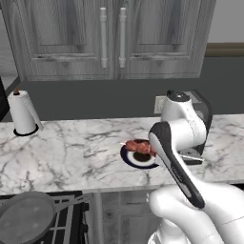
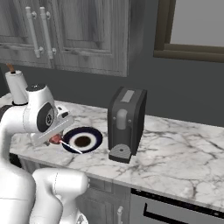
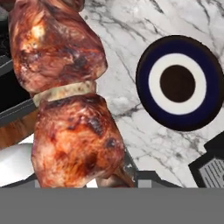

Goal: Place the cold items (pear and peach) from the fridge in one tupperware on the dining counter. Place the warm items (hot dog and kebab skewer) in the stove area in another tupperware.

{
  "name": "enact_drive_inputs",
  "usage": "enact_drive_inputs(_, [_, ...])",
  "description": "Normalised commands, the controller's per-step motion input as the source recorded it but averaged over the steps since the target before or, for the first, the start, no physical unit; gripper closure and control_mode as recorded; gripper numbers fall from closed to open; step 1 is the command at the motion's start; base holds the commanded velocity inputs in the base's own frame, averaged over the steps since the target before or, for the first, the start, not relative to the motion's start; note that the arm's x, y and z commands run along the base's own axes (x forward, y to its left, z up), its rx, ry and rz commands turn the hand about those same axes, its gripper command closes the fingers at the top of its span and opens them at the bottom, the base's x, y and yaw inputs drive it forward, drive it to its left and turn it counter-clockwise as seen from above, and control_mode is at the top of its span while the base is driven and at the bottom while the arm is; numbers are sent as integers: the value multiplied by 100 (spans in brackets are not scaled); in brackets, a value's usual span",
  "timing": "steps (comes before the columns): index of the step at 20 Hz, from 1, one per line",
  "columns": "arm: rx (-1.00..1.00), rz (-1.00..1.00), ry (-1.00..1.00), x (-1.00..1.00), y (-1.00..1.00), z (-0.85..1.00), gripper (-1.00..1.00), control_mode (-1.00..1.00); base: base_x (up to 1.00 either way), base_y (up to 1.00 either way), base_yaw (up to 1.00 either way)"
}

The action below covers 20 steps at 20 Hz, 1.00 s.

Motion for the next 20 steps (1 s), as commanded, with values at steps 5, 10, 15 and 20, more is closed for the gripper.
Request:
enact_drive_inputs(5, [-3, 21, 4, -41, -30, 72, 100, -100, 0, 0, 0])
enact_drive_inputs(10, [-5, 1, 7, -9, -44, 9, 100, -100, 0, 0, 0])
enact_drive_inputs(15, [1, -5, 0, -65, -1, 0, 100, -100, 0, 0, 0])
enact_drive_inputs(20, [0, -1, 0, 0, 0, -1, 100, -100, 0, 0, 0])
